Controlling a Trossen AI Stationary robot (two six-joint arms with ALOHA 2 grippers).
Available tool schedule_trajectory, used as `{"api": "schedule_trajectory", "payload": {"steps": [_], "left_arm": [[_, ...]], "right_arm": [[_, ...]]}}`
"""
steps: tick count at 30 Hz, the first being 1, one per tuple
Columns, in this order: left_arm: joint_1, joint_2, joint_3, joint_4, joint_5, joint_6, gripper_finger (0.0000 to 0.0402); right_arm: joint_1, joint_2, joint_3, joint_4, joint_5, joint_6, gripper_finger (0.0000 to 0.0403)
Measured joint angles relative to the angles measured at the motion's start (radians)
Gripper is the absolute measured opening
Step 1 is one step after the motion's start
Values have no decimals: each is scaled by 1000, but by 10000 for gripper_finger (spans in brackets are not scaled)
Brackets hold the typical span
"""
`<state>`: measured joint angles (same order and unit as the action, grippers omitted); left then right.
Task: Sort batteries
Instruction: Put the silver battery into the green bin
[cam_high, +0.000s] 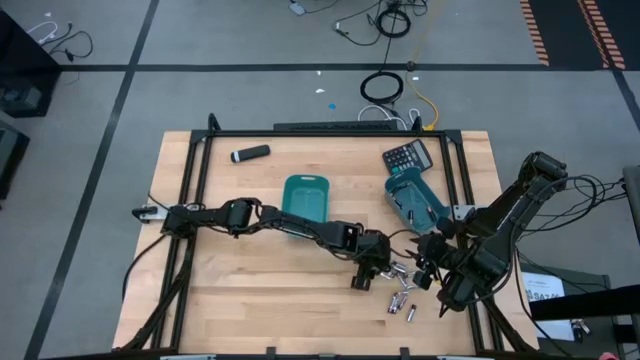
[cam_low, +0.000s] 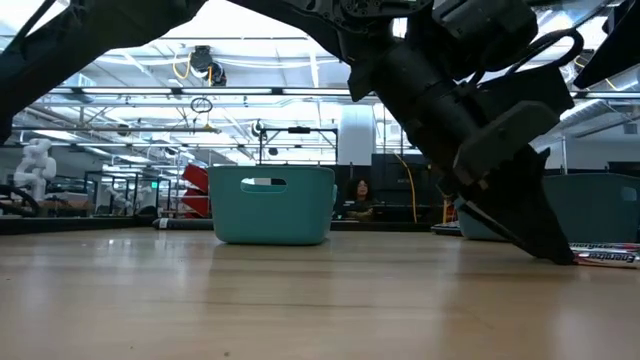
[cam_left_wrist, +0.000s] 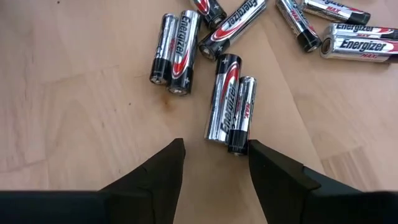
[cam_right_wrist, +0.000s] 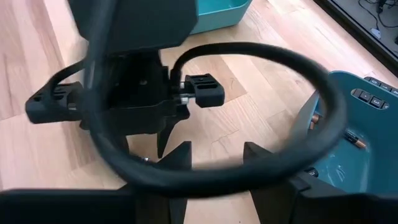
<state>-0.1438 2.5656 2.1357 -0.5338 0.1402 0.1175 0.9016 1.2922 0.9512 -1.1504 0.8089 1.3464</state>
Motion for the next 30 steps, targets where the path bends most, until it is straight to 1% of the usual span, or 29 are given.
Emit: {"api": "schedule_trajectory", "payload": {"steps": [6, 15, 22, 25, 30], "left_arm": [[-1, 0, 0, -5, -11, 22, 189], [-1, -40, -5, -109, -37, 21, 189], [-54, -43, -5, -115, -55, -7, 189], [-79, -43, -5, -94, -116, -28, 189], [-97, -43, -5, -74, -141, -35, 189]], "right_arm": [[14, 0, 0, 0, 0, 2, 137], [23, 0, 1, -4, 1, -6, 137], [23, 0, 1, -4, 1, -22, 137], [23, 0, 1, -4, 0, -23, 137], [23, 0, 1, -2, 0, -23, 137]]}}
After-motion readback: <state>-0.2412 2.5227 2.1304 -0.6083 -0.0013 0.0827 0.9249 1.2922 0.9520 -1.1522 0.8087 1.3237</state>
